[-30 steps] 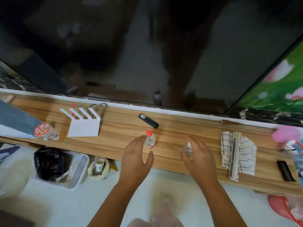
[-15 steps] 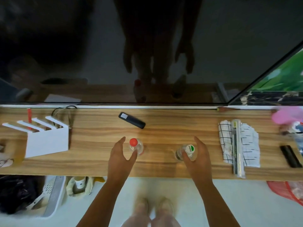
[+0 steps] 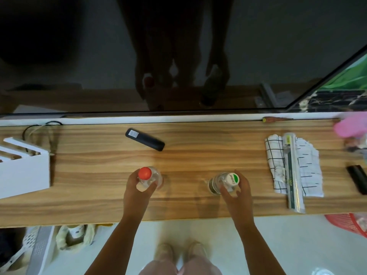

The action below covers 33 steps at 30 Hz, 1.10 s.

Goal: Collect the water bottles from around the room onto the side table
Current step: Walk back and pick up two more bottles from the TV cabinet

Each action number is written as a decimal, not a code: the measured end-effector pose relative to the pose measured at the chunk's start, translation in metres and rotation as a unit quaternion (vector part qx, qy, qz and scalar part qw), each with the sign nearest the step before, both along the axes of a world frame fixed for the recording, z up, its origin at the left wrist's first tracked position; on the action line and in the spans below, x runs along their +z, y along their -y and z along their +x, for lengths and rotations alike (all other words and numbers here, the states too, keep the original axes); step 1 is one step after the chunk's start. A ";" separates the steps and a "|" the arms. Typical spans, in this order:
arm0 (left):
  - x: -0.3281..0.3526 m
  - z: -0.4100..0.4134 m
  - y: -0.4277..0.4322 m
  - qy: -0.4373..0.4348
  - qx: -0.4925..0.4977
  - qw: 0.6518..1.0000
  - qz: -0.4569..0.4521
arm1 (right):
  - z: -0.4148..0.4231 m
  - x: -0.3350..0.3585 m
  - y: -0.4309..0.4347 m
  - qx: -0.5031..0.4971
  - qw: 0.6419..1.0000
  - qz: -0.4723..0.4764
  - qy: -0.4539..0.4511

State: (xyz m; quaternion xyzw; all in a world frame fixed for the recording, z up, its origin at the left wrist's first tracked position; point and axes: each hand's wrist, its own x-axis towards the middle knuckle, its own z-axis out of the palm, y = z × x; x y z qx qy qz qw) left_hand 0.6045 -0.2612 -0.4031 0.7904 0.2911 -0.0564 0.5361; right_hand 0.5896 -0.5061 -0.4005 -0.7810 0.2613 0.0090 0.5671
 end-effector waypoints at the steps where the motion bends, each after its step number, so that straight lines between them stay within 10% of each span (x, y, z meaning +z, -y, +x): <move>1: -0.001 0.002 0.001 0.005 -0.001 1.000 -0.005 | 0.000 -0.005 0.000 -0.004 1.000 0.008 0.000; 20: 0.007 -0.009 0.007 -0.023 -0.022 0.999 0.019 | -0.006 0.000 -0.013 -0.082 0.996 0.012 -0.013; 33: 0.136 -0.041 0.016 -0.004 -0.127 0.992 0.024 | -0.039 0.136 -0.019 -0.065 0.997 0.031 0.013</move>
